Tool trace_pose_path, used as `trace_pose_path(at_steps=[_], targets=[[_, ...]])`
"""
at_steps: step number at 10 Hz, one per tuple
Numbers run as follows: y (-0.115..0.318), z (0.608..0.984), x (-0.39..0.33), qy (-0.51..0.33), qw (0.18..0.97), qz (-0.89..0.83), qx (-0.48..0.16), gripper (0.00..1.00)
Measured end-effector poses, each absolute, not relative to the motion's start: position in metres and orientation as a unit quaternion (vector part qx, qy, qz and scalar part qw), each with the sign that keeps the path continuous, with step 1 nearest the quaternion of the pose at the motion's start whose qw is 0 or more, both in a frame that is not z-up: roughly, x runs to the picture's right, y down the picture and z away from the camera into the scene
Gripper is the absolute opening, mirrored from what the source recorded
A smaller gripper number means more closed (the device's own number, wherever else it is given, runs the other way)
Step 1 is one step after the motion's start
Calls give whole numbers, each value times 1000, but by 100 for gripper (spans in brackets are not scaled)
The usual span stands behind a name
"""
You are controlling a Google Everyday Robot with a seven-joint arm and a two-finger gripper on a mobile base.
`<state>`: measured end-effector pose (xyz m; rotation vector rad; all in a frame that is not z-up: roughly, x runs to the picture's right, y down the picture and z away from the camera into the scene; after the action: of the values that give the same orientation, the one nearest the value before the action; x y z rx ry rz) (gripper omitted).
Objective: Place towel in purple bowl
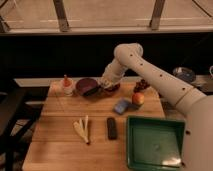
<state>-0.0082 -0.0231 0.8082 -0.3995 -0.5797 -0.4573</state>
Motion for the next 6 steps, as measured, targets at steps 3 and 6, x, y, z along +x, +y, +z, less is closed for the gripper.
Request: trace_pose_path(at_steps=[3, 6], targets=[[-23, 816, -33, -301, 903, -232, -199, 0], [-24, 816, -33, -302, 903, -233, -199, 0]])
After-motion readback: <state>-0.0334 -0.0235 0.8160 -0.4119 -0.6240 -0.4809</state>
